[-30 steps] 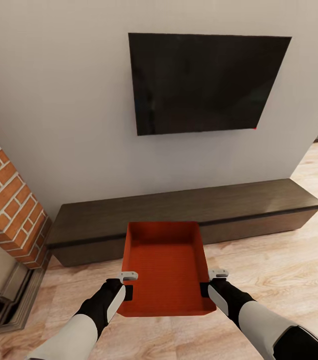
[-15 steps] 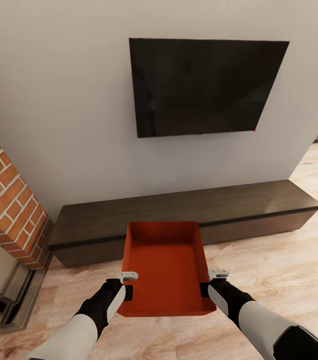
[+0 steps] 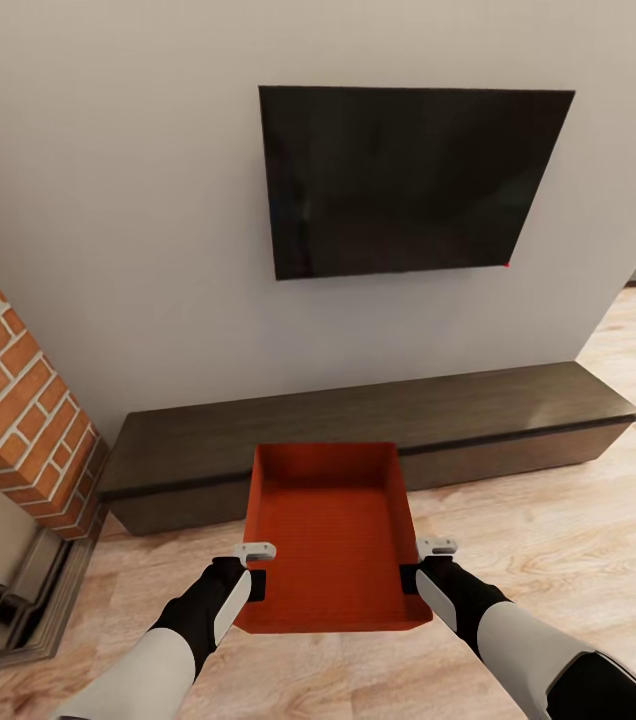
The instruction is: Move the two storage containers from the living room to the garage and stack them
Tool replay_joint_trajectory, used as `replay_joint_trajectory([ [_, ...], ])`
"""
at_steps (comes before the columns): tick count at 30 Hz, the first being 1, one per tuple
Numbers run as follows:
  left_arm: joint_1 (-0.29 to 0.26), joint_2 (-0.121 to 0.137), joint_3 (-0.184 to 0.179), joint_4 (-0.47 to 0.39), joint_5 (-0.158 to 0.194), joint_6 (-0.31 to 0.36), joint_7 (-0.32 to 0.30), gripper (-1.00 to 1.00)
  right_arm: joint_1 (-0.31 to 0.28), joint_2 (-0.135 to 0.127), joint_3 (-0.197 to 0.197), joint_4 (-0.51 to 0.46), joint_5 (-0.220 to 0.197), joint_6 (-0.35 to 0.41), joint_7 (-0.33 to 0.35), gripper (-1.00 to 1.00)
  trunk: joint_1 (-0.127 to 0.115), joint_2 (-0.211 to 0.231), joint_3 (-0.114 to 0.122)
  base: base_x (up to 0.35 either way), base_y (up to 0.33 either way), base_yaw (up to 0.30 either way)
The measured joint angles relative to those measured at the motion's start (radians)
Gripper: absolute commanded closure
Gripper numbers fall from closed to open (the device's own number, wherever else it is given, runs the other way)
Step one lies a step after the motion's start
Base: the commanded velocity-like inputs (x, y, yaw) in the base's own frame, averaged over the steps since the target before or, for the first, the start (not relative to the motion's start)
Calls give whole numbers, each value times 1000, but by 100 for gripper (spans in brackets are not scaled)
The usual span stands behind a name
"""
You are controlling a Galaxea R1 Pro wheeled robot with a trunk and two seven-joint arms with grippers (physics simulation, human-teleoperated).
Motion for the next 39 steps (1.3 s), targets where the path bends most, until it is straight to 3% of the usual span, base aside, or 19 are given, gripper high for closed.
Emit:
replay_joint_trajectory([
  [39,0,0,0,-7,-1,-2,0,100,0,-3,1,-12,0,0,-4,100,-150,274,123,0,0,0],
])
